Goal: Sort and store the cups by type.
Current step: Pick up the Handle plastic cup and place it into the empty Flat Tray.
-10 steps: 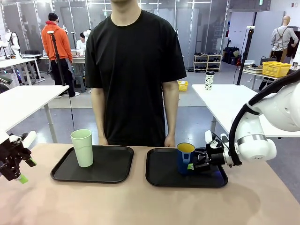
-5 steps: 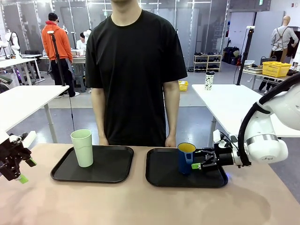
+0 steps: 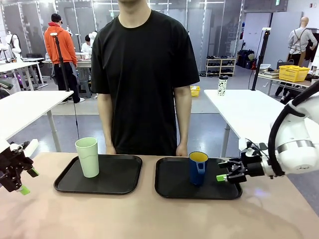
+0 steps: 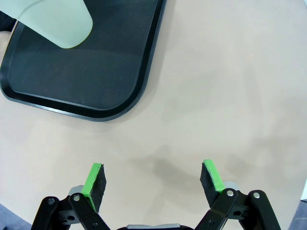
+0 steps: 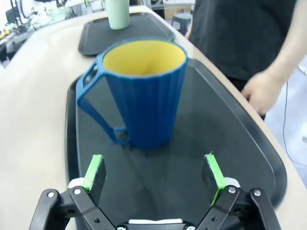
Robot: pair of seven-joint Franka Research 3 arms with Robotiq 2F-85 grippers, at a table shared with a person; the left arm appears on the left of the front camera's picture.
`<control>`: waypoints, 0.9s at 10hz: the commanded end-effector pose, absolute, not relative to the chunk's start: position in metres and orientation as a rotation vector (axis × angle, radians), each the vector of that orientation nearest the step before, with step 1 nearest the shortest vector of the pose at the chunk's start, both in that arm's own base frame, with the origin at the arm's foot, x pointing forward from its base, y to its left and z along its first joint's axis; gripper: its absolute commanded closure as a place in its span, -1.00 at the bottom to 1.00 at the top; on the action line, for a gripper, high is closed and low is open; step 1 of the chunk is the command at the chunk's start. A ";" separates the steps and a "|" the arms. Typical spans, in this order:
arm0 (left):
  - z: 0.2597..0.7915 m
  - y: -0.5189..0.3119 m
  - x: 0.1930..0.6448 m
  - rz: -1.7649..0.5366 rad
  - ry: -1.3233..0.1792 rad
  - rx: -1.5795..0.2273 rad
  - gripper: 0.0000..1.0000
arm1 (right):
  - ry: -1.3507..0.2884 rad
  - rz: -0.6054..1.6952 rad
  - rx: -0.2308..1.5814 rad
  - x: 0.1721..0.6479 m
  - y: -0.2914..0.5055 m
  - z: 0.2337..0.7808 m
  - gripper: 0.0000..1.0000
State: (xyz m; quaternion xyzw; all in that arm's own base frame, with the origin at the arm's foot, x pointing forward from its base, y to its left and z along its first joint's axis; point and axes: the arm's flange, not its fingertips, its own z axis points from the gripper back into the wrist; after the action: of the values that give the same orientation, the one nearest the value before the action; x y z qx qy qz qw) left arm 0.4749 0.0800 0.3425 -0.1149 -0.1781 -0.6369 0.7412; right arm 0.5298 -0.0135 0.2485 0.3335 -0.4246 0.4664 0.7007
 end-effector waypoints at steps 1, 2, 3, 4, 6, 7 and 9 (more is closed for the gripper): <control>0.342 0.081 0.473 -1.415 -0.391 -0.260 -1.00 | -0.852 1.011 0.656 0.508 -0.022 0.278 -1.00; 0.342 0.081 0.473 -1.415 -0.391 -0.260 -1.00 | -0.822 1.004 0.601 0.501 -0.025 0.288 -1.00; 0.342 0.081 0.473 -1.415 -0.391 -0.260 -1.00 | -0.801 1.002 0.572 0.495 -0.026 0.296 -1.00; 0.342 0.081 0.473 -1.415 -0.391 -0.260 -1.00 | -0.773 0.997 0.544 0.491 -0.026 0.300 -1.00; 0.342 0.081 0.473 -1.415 -0.391 -0.260 -1.00 | -0.834 1.016 0.559 0.498 -0.036 0.293 -1.00; 0.342 0.081 0.473 -1.415 -0.391 -0.260 -1.00 | -0.834 1.016 0.559 0.498 -0.036 0.293 -1.00; 0.342 0.081 0.473 -1.415 -0.391 -0.260 -1.00 | -0.834 1.016 0.559 0.498 -0.036 0.293 -1.00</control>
State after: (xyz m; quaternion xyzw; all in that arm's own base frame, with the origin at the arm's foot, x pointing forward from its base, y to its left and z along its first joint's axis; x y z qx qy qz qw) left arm 0.4749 0.0800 0.3425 -0.1149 -0.1781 -0.6369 0.7412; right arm 0.4930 -0.0349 0.2951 0.2543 -0.3748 0.4645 0.7610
